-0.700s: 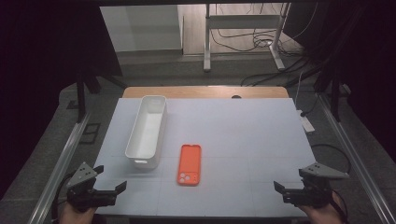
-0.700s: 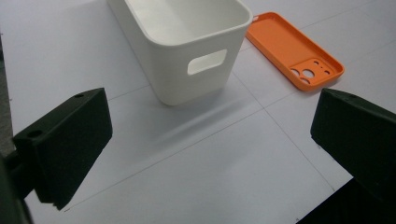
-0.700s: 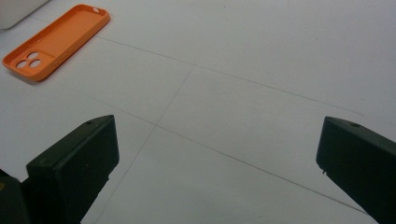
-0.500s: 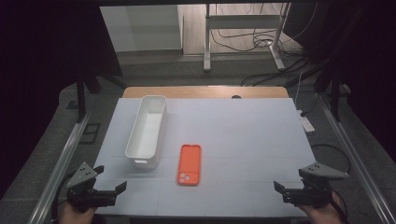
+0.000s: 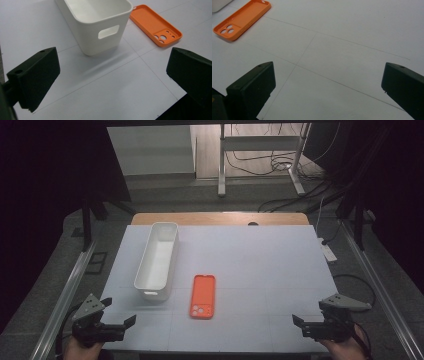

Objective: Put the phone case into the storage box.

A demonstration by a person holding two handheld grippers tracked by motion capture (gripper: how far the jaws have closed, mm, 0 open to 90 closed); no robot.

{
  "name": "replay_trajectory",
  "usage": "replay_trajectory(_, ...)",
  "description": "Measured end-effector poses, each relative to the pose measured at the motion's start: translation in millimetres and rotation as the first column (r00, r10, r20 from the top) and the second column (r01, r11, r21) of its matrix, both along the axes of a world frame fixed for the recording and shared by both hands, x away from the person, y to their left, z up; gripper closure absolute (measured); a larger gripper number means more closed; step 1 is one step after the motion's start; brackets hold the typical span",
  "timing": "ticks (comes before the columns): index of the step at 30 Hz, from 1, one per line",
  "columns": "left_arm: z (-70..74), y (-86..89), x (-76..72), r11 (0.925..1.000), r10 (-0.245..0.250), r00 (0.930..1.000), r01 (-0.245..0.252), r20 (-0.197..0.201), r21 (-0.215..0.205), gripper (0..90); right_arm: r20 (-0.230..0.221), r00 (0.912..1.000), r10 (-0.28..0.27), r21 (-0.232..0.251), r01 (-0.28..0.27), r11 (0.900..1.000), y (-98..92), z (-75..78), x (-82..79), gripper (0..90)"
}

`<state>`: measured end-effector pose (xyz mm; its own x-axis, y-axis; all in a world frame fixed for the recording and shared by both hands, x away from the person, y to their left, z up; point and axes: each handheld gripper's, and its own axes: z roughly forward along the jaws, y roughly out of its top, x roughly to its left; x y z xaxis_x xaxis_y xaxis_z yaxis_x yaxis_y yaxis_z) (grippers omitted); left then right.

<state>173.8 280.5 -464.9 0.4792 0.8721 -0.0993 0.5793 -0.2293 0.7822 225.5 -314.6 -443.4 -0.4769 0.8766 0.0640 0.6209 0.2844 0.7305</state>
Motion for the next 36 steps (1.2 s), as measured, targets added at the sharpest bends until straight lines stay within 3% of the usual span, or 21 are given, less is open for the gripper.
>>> replay_trajectory(17,-0.1,1.5,0.1,0.9999,-0.007,1.0000,0.007,-0.001,-0.014,0.0,-0.007,0.9998,0.019,0.001,-0.019,1.000,2.9,-0.1,3.4,0.0)
replay_trajectory(21,-0.1,1.8,0.1,0.9998,-0.008,1.0000,0.008,-0.002,-0.018,0.0,0.012,0.9980,0.063,0.018,-0.063,0.998,7.0,1.3,5.0,0.0)
replay_trajectory(36,-0.3,2.4,0.5,0.9997,-0.009,1.0000,0.009,-0.004,-0.021,0.0,0.010,0.9955,0.094,0.002,-0.094,0.996,18.2,1.6,15.6,0.0)
